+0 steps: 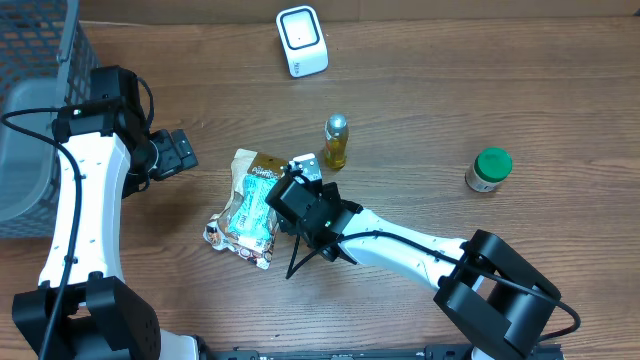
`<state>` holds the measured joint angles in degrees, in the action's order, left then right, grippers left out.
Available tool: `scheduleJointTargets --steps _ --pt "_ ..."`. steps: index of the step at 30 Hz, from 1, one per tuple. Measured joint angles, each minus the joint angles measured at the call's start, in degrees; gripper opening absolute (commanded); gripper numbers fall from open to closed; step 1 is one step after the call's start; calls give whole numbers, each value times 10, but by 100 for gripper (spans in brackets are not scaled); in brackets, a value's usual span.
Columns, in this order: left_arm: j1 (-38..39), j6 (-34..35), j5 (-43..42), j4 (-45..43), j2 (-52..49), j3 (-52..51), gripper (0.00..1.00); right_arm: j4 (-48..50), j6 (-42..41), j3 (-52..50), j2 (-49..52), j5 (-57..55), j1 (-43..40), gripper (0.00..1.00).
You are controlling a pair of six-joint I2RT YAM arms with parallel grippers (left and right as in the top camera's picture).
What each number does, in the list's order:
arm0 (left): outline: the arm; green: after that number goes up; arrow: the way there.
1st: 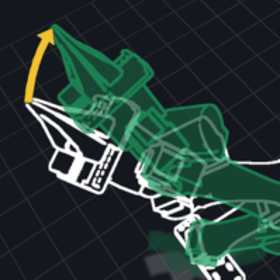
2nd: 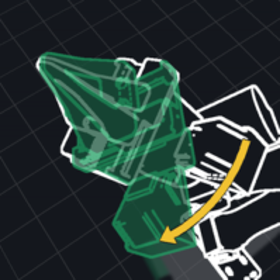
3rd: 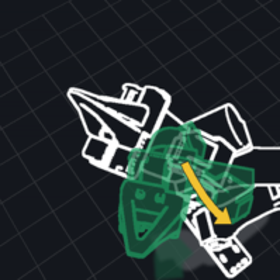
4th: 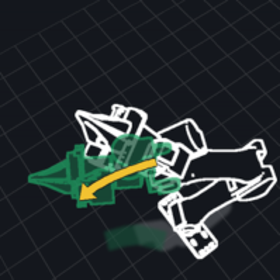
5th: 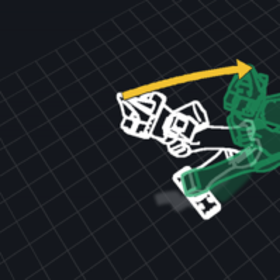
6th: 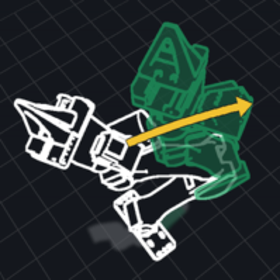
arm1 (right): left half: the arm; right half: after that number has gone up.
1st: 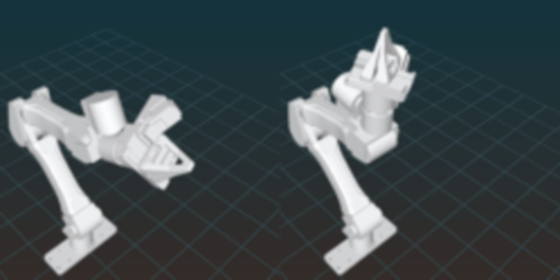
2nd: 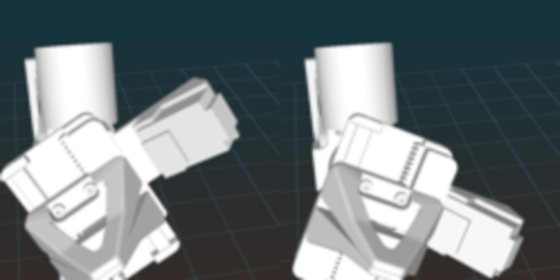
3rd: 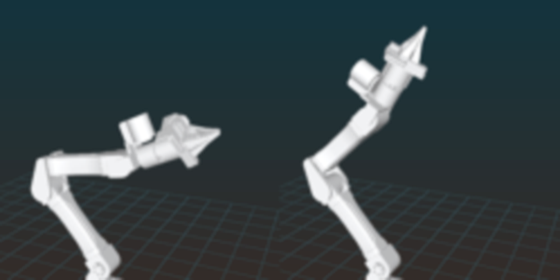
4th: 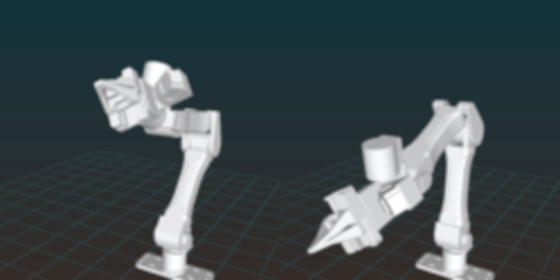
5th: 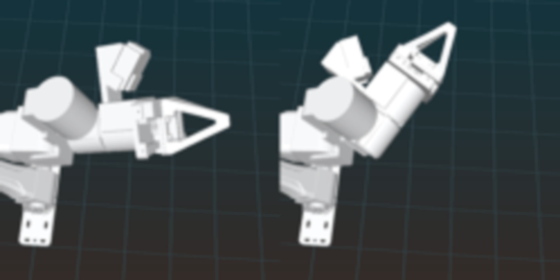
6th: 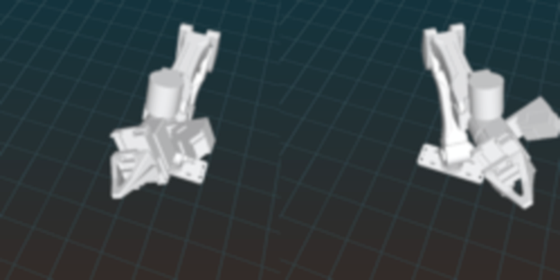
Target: Scan the item barcode
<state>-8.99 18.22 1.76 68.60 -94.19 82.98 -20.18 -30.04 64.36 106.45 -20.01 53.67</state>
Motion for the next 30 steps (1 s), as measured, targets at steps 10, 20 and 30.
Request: scheduleJointTargets --steps 10,20,30 --pt "0 0 0 0 0 0 100 -60 42 27 -1 6 0 95" --pt "0 0 0 0 0 0 100 -278 106 292 -35 11 -2 100" --pt "0 0 0 0 0 0 100 -296 120 318 -44 23 -96 100"
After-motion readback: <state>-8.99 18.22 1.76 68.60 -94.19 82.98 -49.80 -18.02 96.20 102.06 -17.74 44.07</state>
